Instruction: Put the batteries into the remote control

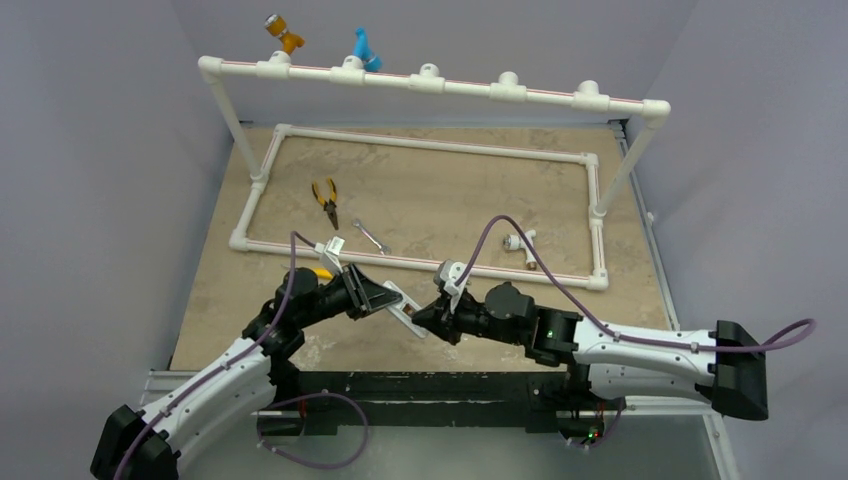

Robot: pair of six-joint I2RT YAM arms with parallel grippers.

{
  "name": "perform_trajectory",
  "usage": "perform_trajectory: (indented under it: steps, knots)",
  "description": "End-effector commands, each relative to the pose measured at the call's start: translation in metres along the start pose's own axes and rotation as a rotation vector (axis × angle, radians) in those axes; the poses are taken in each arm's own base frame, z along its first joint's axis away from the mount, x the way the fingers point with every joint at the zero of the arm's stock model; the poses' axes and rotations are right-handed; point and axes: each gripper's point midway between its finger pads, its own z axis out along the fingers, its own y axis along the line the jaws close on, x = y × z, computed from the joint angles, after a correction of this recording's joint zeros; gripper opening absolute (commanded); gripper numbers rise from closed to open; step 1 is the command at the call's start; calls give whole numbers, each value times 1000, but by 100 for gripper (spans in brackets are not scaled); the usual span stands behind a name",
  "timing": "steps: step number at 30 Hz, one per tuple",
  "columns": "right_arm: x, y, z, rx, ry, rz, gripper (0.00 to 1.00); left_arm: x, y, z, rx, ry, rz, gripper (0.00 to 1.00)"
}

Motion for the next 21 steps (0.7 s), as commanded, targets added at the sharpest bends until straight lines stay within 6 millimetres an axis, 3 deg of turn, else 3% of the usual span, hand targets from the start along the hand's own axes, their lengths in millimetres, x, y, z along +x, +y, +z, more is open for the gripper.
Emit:
perform_trajectory:
  steps: [1, 21]
  knots:
    - [-40, -17, 8, 126, -137, 8, 0, -8, -24, -2, 75, -33, 14, 0]
    - [-18, -26, 26, 163, -58, -47, 0, -6, -27, -1, 96, -25, 2, 0]
